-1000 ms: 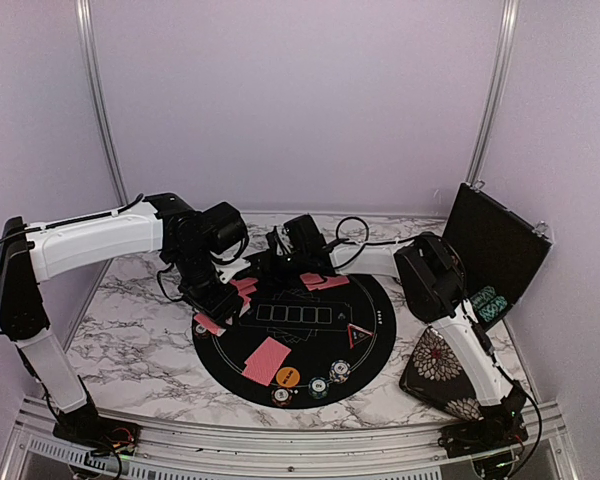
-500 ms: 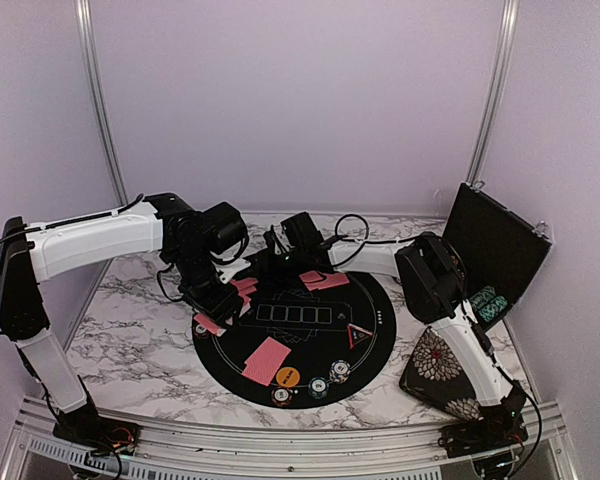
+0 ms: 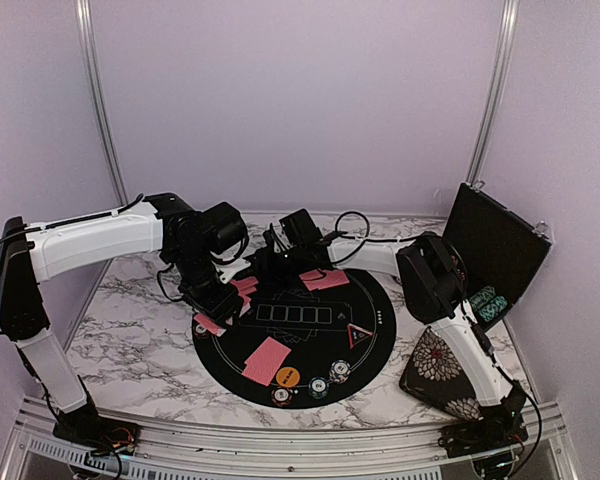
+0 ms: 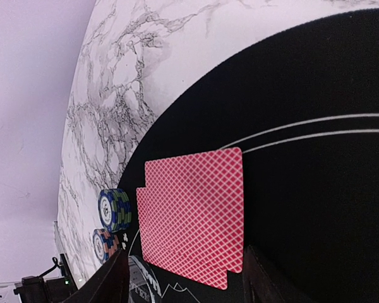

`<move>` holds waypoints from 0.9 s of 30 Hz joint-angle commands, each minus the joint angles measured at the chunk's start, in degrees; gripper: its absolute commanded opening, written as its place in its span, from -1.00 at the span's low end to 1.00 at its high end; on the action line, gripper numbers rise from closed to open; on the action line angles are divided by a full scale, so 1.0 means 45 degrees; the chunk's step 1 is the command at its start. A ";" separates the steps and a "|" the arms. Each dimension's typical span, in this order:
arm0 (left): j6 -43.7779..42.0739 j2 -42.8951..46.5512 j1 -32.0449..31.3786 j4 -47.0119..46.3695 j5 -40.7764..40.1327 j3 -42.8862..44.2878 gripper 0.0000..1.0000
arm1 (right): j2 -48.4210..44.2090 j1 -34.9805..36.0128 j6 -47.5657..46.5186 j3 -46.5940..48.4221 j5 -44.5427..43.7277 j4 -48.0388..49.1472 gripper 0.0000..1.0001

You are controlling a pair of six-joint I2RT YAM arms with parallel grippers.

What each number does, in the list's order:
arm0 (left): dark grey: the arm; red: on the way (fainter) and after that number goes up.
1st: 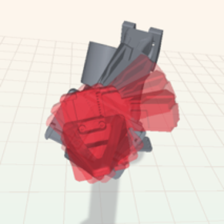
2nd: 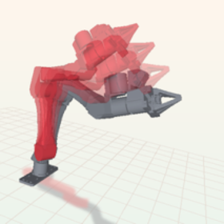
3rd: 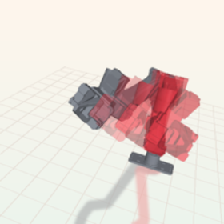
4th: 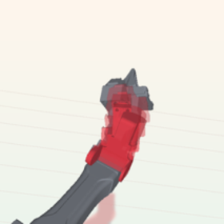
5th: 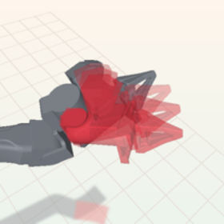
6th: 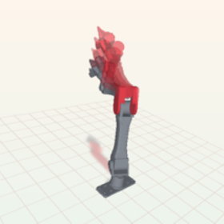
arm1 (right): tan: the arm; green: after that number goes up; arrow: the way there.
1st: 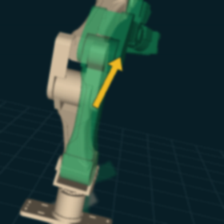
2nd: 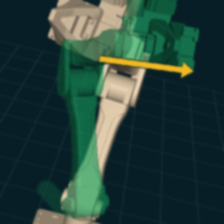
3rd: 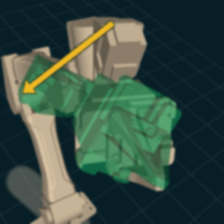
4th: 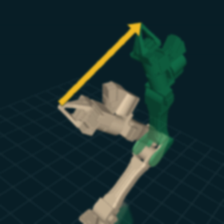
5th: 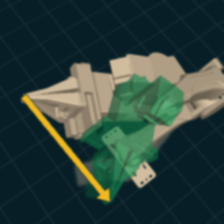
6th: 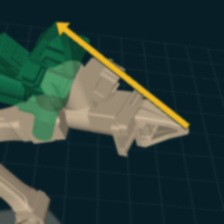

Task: Distribute texas hold em gaming equipment
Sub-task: Distribute the poker card in the dealer area.

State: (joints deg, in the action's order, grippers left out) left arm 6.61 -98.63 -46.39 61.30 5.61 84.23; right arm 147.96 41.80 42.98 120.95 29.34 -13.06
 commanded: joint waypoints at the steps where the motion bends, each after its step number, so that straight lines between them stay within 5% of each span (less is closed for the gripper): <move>1: -0.0005 0.0278 0.0041 0.0071 0.0228 0.0014 -0.11 | 0.0102 0.0095 -0.0057 0.0836 -0.0103 -0.0620 0.19; 18: -0.0005 0.0302 -0.0022 0.0089 0.0229 -0.0006 -0.11 | 0.0096 -0.0001 -0.0134 0.0825 -0.0243 -0.0808 0.23; 27: -0.0019 0.0253 -0.0052 0.0089 0.0200 0.0023 -0.11 | -0.1366 -0.0373 -0.0087 -0.0994 0.0023 0.0108 0.25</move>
State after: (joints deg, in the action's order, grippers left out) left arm 6.61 -98.63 -46.48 61.30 6.02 84.23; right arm 146.93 41.25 42.94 119.57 29.43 -13.91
